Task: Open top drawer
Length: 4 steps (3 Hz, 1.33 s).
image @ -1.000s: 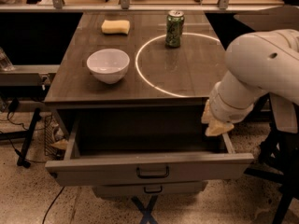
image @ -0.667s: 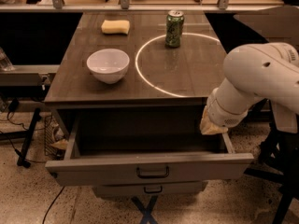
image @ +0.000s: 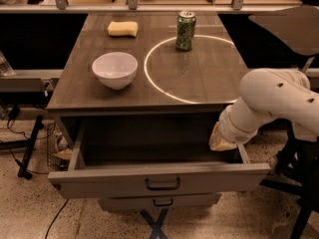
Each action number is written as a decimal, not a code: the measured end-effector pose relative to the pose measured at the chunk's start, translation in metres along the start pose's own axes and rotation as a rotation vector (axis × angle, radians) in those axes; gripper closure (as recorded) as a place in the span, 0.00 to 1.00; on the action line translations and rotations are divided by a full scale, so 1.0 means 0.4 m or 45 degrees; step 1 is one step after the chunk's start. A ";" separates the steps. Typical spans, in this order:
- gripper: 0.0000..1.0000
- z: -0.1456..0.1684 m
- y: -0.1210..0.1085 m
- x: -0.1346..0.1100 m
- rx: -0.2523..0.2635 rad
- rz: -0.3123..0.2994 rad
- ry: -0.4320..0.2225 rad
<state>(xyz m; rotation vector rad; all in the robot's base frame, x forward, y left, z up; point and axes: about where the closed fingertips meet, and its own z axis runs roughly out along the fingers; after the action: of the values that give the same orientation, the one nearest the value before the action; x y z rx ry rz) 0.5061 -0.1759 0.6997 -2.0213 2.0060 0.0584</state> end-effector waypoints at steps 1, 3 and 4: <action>1.00 0.054 0.049 0.015 -0.071 -0.025 0.002; 1.00 0.095 0.167 0.015 -0.194 -0.091 0.041; 1.00 0.073 0.250 0.001 -0.256 -0.134 0.057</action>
Offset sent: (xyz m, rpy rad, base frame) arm -0.0535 -0.0011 -0.0570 -0.0553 0.1286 0.0993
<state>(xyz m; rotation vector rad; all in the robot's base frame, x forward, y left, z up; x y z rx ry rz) 0.4130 -0.1680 0.6541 -2.2667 1.9872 0.2023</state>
